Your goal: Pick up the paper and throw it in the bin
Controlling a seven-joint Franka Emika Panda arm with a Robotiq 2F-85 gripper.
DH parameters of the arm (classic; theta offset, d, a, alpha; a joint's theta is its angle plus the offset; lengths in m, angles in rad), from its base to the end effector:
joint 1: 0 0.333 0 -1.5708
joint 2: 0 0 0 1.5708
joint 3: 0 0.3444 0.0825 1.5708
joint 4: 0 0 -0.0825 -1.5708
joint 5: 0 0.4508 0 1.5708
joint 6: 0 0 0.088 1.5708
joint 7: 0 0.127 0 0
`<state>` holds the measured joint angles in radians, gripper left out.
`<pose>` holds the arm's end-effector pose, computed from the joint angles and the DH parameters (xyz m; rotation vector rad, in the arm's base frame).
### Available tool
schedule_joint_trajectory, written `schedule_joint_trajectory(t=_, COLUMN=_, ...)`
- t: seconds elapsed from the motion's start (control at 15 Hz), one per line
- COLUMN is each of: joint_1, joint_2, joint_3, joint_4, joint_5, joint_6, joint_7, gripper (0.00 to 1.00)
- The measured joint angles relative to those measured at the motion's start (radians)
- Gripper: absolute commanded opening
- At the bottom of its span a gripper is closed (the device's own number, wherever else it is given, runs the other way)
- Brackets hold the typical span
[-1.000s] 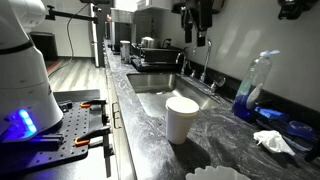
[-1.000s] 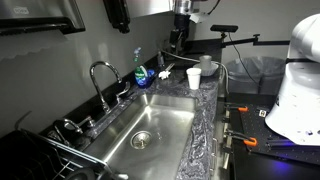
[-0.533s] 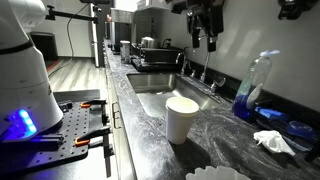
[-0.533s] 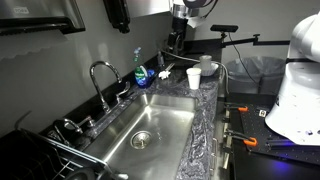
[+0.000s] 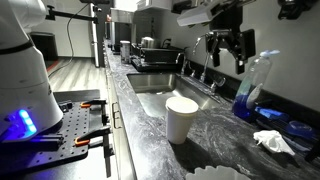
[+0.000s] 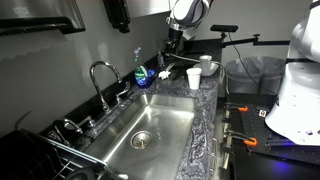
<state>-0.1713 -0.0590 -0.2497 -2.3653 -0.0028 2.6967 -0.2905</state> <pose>0.5306 -0.2376 0.3554 2.9613 -0.1937 0.5541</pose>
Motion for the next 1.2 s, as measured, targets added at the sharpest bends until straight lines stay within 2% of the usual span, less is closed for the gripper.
schedule_joint_trajectory(t=0.27, joint_1=-0.017, joint_2=0.078, joint_3=-0.009, joint_4=0.068, joint_5=0.096, joint_6=0.015, joint_7=-0.131, gripper=1.0)
schedule_joint_trajectory(t=0.8, joint_1=-0.034, joint_2=0.12, joint_3=-0.005, joint_4=0.102, joint_5=0.086, joint_6=0.003, joint_7=-0.127, gripper=1.0)
schedule_joint_trajectory(t=1.2, joint_1=-0.072, joint_2=0.242, joint_3=0.007, joint_4=0.128, joint_5=0.114, joint_6=0.073, joint_7=-0.115, gripper=1.0)
